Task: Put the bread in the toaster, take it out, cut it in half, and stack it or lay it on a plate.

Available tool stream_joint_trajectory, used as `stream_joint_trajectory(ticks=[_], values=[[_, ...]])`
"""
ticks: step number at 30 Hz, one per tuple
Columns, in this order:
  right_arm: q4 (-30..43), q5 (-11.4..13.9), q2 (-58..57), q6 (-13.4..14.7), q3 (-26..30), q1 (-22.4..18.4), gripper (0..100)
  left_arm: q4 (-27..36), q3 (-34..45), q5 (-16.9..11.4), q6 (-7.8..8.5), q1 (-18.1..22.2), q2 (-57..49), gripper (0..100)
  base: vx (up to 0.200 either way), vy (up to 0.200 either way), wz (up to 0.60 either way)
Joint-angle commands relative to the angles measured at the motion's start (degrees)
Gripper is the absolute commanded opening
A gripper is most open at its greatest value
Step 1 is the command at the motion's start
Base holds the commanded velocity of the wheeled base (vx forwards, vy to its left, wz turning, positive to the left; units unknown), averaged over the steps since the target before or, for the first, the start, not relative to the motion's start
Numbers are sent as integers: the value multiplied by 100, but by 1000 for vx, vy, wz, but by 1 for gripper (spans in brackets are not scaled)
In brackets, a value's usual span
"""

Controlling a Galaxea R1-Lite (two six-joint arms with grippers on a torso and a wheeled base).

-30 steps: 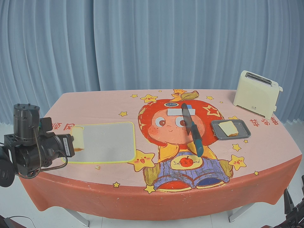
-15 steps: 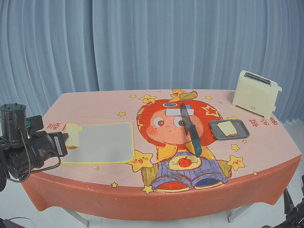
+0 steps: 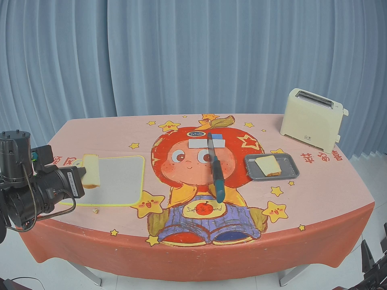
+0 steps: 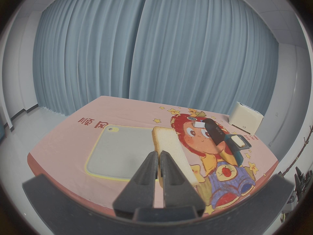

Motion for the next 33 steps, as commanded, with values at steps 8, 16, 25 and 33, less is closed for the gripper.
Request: stream_joint_trajectory(ticks=[8, 16, 25, 33], values=[[2, 4, -93, -1, 81, 1, 100, -1, -35, -5, -8, -89, -92, 0, 0, -200, 0], [2, -5, -93, -1, 81, 1, 100, -1, -88, -5, -8, -124, -57, 0, 0, -200, 0], [2, 4, -93, -1, 81, 1, 100, -1, -105, -5, -8, -177, -13, 0, 0, -200, 0], [2, 4, -93, -1, 81, 1, 100, -10, -237, 30, 1, -414, 101, 0, 0, -100, 0]])
